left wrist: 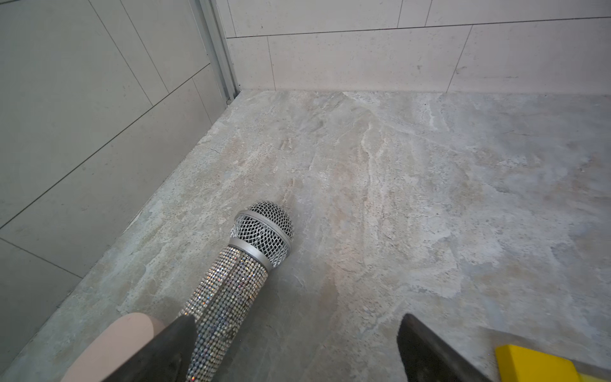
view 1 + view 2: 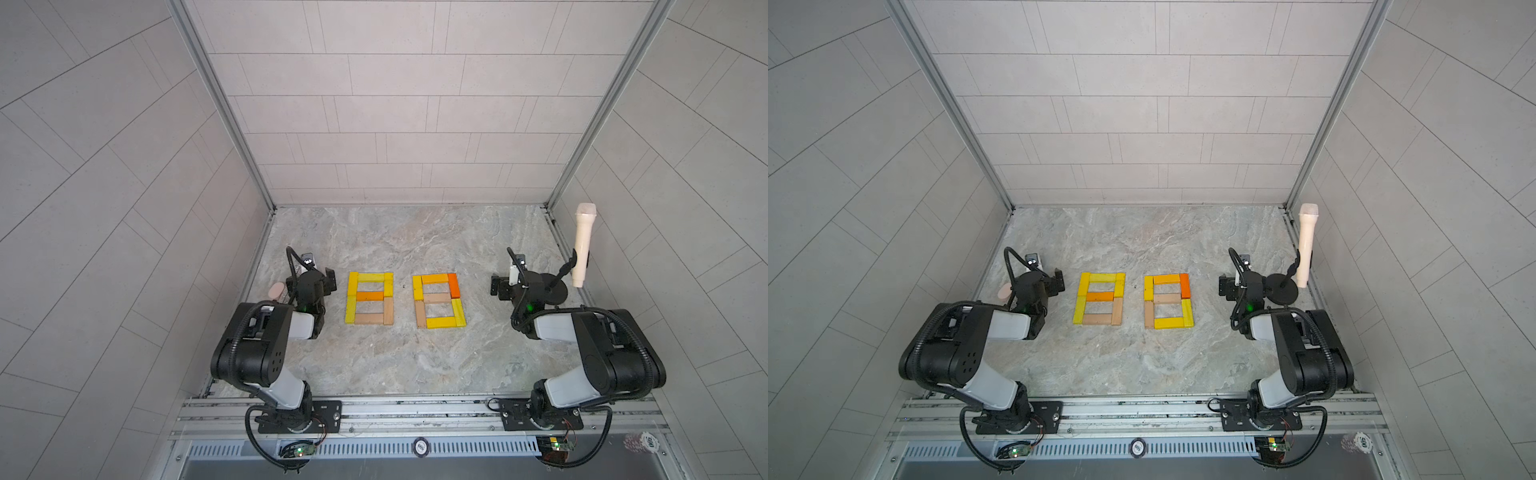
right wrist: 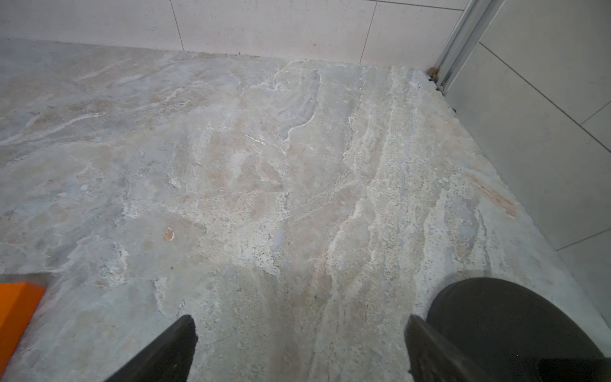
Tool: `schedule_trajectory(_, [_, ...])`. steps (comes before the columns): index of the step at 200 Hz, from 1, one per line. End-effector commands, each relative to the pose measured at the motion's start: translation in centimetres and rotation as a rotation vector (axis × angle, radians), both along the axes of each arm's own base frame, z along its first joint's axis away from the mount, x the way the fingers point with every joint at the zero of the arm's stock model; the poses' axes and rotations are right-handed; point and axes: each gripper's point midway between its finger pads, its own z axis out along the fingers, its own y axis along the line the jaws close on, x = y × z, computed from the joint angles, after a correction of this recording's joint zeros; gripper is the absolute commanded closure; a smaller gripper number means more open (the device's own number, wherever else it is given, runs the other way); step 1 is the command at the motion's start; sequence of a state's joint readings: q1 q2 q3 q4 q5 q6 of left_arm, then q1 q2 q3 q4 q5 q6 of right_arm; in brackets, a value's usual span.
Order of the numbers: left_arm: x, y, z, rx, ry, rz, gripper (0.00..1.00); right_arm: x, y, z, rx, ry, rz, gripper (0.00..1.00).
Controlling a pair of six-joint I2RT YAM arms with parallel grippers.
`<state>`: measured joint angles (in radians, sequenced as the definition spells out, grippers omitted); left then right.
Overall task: Assemble the number 8 with building blocks
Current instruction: Reset both arms
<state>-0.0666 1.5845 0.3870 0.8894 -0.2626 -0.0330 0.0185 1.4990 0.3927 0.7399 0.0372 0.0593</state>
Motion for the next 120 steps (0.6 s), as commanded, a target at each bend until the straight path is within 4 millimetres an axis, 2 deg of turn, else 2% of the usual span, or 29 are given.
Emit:
schedule_trajectory(1, [0.8, -0.5, 0.7, 0.0, -0.021, -0.05, 0.0, 0.8, 0.3, 0.7, -0.017, -0.014, 0.036, 0.0])
schedule_trajectory(80, [0.8, -0.5, 0.9, 0.003, -0.026, -0.048, 0.0, 0.8, 0.3, 0.8, -0.02, -0.018, 0.035, 0.0])
schedule_trajectory(95, [0.7, -0.2, 0.8, 0.007, -0.026, -0.034, 0.0, 0.4, -1.8, 0.9, -0.023, -0.024, -0.103, 0.0])
schedule_trajectory(120, [0.5, 0.4, 0.9, 0.009, -0.032, 0.006, 0.0, 0.5, -1.6, 1.0, -0.064, -0.015, -0.122, 0.0])
